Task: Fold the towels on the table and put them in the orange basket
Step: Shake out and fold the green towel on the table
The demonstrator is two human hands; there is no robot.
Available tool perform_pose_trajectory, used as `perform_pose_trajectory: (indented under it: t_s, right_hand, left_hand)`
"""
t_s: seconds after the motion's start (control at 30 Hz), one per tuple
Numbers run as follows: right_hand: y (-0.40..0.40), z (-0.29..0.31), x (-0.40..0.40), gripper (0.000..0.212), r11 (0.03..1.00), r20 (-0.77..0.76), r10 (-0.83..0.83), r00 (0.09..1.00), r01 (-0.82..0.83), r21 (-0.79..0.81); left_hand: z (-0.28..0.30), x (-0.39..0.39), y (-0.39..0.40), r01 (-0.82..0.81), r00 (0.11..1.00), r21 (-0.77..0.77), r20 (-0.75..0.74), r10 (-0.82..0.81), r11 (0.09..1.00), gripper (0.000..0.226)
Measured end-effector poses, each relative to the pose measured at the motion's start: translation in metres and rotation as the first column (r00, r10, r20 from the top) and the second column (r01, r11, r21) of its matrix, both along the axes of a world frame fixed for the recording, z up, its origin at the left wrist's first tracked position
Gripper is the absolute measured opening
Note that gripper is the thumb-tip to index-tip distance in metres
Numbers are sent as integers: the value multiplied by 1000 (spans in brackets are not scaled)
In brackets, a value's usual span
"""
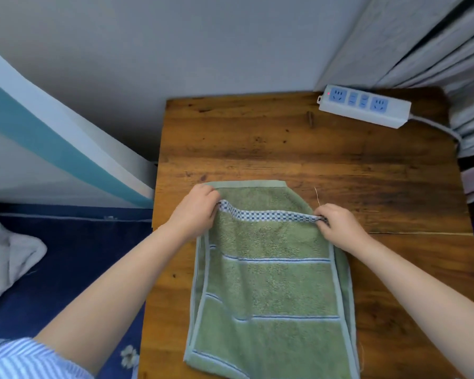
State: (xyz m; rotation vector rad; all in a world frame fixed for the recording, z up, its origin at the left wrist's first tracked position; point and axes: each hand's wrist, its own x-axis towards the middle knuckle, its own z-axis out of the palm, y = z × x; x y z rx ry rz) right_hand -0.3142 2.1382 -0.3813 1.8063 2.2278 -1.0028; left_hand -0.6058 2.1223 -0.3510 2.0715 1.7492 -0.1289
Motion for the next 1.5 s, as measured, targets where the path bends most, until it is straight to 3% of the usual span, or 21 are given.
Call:
perform_pose_trajectory:
  t_s: [0.17,0.33,0.53,0.6,0.67,0.77,0.87,0.93,1.03,1.13,1.2,1.33,1.5]
  right_hand:
    - [-5,-2,-1,20,998,-18,-61,998,61,-34]
    - [-2,-1,2,19,994,-50,-91,995,88,-71]
    - [20,0,-15,9,985,-5,104,995,-104,-135]
    - [33,0,-30,17,967,6,177,984,-172,-189]
    - [47,0,-45,45,955,9,225,974,-218,-199]
    - [62,3,-64,68,951,-79,156,985,-171,-258]
    - [68,11,-64,53,933,-125,152,980,-185,-309]
    - [70,20,-57,39,910,-105,254,961,-275,-311]
    - [69,30,-45,13,861,81,483,872,-456,-225]
    - [68,41,-38,28,829,298,560,773,-518,-212]
    - [70,50,-33,25,800,348,600,721,-542,-256]
    - [69,68,-29,24,829,266,554,789,-495,-260]
    - [69,65,-12,4,937,329,333,884,-348,-14]
  left_hand:
    - [-23,21,41,-77,980,-163,-191,45,984,32]
    - [-31,14,49,-49,969,-279,-245,-22,959,34]
    - [-31,-1,34,-62,990,-360,-143,11,931,28]
    - [-30,-5,30,-97,991,-323,-122,60,941,28]
    - [-31,-8,30,-117,987,-297,-142,77,948,29]
    - [-32,-10,35,-87,987,-323,-157,37,942,28]
    - [-31,-7,39,-50,989,-311,-149,3,949,28]
    - [-28,-8,38,-21,990,-287,-138,-20,958,25]
    - [-20,-14,31,-47,999,-219,-28,42,975,18]
    - [-8,-26,20,-55,998,-215,31,64,975,16]
    - [-1,-36,13,-103,993,-221,28,112,970,17]
    - [9,-46,0,-153,988,-246,-30,150,957,19]
    - [12,-39,-13,-238,971,-270,-67,228,933,6]
